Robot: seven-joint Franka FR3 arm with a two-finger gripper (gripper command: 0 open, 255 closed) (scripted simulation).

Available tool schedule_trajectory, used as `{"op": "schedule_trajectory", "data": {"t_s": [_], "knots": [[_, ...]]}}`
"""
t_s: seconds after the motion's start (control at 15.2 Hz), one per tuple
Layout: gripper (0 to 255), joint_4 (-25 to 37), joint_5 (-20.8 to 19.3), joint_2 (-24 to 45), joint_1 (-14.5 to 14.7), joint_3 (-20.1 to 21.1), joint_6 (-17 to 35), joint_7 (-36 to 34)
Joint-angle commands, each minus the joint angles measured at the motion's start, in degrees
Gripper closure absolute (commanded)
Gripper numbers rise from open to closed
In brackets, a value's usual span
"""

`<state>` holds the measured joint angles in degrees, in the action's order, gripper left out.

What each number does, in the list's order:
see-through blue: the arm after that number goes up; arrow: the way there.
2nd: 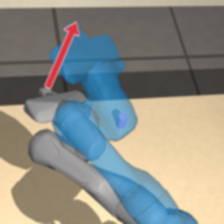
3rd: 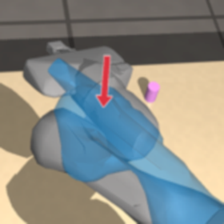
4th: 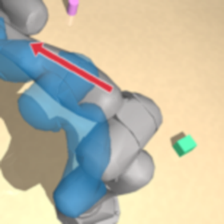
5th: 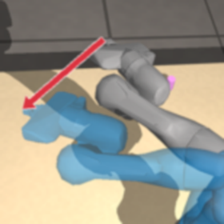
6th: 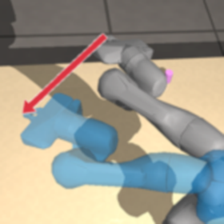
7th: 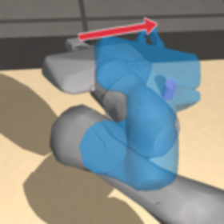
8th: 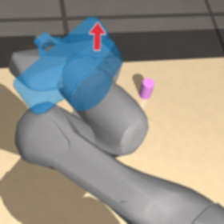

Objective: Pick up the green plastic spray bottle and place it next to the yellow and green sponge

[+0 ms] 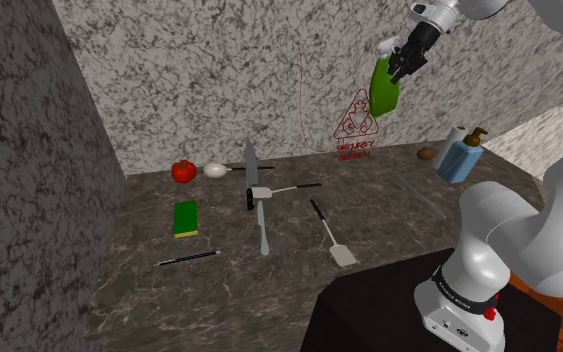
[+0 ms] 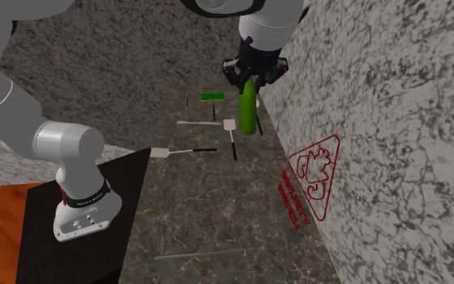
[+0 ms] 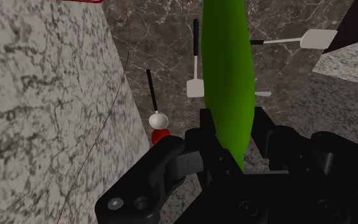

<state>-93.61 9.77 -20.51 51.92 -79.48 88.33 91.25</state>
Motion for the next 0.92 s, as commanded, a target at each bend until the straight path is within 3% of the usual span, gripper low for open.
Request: {"op": "schedule_trajectory", "data": {"t_s": [0.0,0.33,0.86], "knots": [[255,-2.72,0.54,0.22,-2.69,4.03,2.06,-1.11],[255,-10.86,0.53,-1.28,-7.63,14.81,9.04,-6.16],[255,-19.70,1.82,-1.40,-7.22,23.85,19.49,-13.46]]}}
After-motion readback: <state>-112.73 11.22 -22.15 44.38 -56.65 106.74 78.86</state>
